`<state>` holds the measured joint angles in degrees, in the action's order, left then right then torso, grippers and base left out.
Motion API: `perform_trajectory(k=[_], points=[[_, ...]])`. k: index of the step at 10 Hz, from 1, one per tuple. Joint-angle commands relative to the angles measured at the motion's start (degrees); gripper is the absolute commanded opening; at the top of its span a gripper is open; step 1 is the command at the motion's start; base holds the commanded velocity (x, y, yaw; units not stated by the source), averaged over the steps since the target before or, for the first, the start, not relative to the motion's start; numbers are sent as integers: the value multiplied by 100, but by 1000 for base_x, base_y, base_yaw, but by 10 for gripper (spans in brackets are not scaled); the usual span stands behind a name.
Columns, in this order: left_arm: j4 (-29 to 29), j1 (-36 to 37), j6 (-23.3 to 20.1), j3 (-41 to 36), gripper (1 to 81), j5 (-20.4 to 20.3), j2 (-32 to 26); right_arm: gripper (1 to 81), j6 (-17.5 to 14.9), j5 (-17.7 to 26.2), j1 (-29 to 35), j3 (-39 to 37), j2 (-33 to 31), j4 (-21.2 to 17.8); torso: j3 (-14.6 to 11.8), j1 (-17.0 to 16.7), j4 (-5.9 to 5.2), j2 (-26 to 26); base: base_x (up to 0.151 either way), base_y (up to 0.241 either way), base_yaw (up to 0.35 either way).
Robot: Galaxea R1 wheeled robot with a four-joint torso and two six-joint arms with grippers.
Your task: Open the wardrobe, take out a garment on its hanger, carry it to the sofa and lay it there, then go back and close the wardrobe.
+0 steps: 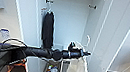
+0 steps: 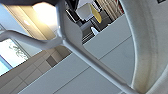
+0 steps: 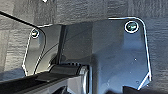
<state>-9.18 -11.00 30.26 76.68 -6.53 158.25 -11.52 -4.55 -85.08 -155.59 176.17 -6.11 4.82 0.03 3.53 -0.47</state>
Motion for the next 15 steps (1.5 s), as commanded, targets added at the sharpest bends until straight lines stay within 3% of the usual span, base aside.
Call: perform_trajectory(k=[1, 7, 15], points=[[259, 1033, -90, -144, 10, -270, 50, 811, 1, 305, 250, 47, 18, -31, 0, 0, 0, 0, 0, 0, 0], [198, 1068, -73, -109, 10, -234, 24, 811, 1, 305, 232, 39, 18, -31, 0, -3, 0, -4, -31, 0, -45], [171, 1060, -64, -74, 10, -182, -82, 811, 1, 297, 206, 47, 26, -40, 2, 0, 0, 0, 0, 0, -337]])
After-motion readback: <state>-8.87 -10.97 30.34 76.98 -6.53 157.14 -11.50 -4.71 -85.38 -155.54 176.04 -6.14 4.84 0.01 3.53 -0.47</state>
